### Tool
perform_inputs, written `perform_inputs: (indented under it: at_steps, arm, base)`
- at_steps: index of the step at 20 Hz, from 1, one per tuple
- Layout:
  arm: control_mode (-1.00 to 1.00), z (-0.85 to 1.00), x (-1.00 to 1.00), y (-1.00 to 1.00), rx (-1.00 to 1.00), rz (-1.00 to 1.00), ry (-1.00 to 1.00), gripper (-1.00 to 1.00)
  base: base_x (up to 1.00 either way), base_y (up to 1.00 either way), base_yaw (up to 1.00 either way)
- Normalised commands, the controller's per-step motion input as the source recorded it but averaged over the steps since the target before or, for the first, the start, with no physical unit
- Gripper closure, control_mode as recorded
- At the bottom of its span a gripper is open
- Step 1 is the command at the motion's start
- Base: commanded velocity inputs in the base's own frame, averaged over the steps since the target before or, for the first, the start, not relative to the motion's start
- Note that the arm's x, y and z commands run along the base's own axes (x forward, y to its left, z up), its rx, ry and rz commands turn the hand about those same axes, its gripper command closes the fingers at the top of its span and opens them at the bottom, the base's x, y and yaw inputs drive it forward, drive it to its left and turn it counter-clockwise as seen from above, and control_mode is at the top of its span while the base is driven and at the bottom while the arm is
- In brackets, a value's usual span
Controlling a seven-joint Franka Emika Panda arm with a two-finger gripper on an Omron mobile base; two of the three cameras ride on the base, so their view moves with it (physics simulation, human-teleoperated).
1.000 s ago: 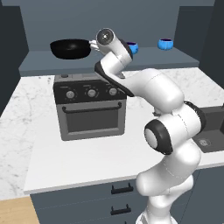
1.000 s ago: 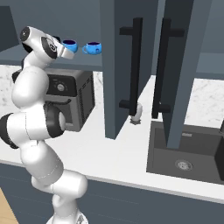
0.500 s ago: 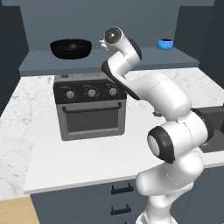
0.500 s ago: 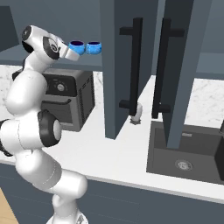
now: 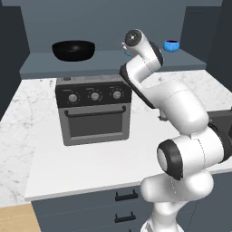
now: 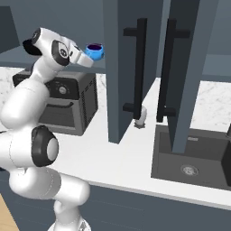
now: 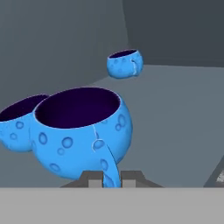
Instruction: Gather all objects into one cabinet and sort the glasses and bowls to opposite sides.
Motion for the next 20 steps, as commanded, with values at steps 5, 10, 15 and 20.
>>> perform_inputs:
  at_steps: [5,10,15,20]
  arm:
    - [-1.0,0.0,-0.12,-0.64,0.0,-0.14,0.0,1.0]
    - [-1.0,0.0,0.0,-0.61,0.0,-0.12,0.01,1.0]
    - [-1.0,0.0,0.06,-0.61,0.0,-0.07,0.02,1.0]
    - [-1.0,0.0,0.19,-0.43,0.0,0.0,0.03,1.0]
  base:
    - [0.0,0.0,0.0]
    - [0.0,0.0,0.0]
    - [0.0,0.0,0.0]
    - [0.0,0.0,0.0]
